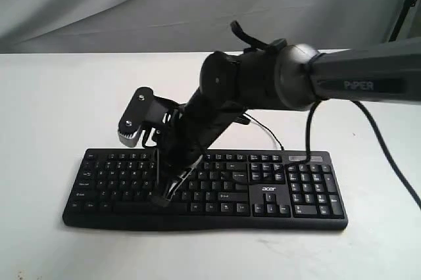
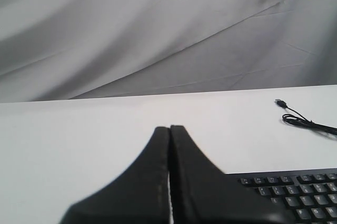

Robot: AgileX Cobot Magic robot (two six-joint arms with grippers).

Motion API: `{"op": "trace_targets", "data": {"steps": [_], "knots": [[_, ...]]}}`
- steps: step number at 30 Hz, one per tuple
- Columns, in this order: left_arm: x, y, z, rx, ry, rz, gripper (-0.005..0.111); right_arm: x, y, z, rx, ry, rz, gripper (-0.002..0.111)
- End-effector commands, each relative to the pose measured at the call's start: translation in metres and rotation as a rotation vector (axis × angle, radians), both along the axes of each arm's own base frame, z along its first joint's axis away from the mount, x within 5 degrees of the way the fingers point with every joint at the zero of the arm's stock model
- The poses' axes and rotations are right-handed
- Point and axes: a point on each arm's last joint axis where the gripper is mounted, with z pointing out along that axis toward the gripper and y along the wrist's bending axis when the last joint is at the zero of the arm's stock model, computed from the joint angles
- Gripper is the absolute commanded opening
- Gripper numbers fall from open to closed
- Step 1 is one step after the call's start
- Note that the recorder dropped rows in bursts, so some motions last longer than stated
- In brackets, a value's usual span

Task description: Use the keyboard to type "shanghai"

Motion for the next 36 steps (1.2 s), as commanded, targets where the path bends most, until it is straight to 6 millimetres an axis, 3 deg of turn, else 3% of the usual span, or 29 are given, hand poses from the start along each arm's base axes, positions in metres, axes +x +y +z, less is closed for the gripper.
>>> {"op": "trace_targets", "data": {"steps": [1, 12, 32, 36], "knots": [[0.0, 0.0, 0.0, -0.002, -0.007, -0.006, 0.0, 0.002, -0.008, -0.003, 0.043, 0.002, -0.025, 0.0], [0.0, 0.0, 0.0, -0.002, -0.007, -0.006, 0.0, 0.007, 0.001, -0.026, 0.068, 0.025, -0.019, 0.0], [0.0, 0.0, 0.0, -0.002, -0.007, -0.006, 0.0, 0.011, 0.003, -0.027, 0.09, -0.02, -0.031, 0.0], [0.0, 0.0, 0.0, -0.002, -0.007, -0.006, 0.0, 0.011, 0.003, -0.034, 0.076, -0.008, -0.031, 0.0]]}}
